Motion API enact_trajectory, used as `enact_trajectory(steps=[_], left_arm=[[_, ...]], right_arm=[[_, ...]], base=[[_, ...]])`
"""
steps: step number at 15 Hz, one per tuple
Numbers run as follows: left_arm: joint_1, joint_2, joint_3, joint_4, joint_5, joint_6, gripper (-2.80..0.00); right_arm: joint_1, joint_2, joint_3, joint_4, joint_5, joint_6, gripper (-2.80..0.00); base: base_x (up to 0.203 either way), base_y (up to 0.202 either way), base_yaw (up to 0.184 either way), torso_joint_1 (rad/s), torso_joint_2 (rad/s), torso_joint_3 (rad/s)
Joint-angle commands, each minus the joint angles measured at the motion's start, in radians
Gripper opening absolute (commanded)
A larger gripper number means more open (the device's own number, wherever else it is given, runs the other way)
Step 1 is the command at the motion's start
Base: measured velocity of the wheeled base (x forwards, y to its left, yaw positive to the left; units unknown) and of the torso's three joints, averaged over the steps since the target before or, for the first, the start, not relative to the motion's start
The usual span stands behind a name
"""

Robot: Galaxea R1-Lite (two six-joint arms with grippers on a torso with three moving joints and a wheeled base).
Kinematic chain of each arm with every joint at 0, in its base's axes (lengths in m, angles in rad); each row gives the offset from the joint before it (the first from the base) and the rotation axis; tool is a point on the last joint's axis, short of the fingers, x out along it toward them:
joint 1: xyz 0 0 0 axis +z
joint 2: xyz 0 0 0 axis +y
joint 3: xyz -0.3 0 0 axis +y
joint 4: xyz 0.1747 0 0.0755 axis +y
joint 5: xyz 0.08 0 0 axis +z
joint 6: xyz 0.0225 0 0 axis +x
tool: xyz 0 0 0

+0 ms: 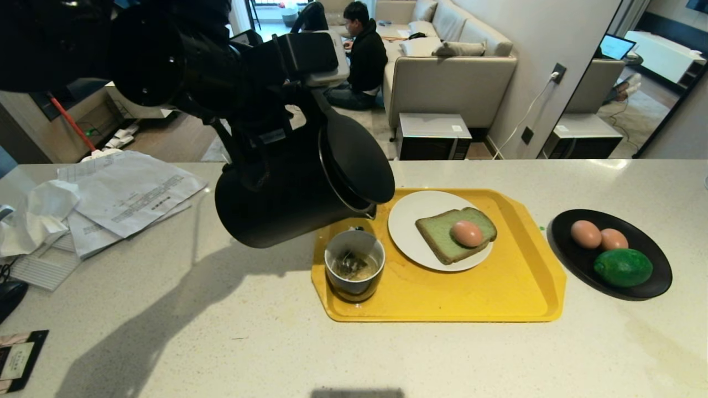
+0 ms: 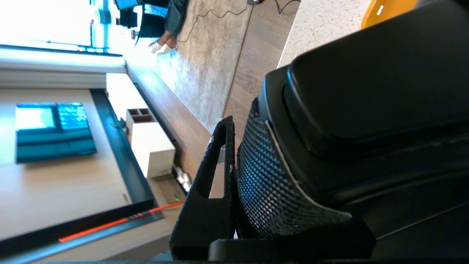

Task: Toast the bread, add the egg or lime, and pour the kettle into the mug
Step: Pour water into a cup, then put the kettle back

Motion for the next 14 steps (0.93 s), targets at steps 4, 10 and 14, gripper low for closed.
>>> enact_trajectory(steps=[4, 10, 14], left_arm=[[0.063, -0.082, 0.006, 0.002, -0.006, -0.026, -2.8], [0.282, -0.141, 0.019, -0.062, -0.194, -0.211, -2.8], [0.38, -0.134, 0.159, -0.293, -0.316, -0.368, -2.8]], right_arm=[[0.001, 0.0, 0.001, -0.001, 0.0, 0.0, -2.8], [0.001, 0.0, 0.001, -0.001, 0.0, 0.0, -2.8], [0.001, 0.0, 0.0, -0.001, 0.0, -0.001, -2.8]], base=[[0.0, 0.0, 0.0, 0.0, 0.0, 0.0], [0.0, 0.0, 0.0, 0.0, 0.0, 0.0], [0.0, 0.0, 0.0, 0.0, 0.0, 0.0]])
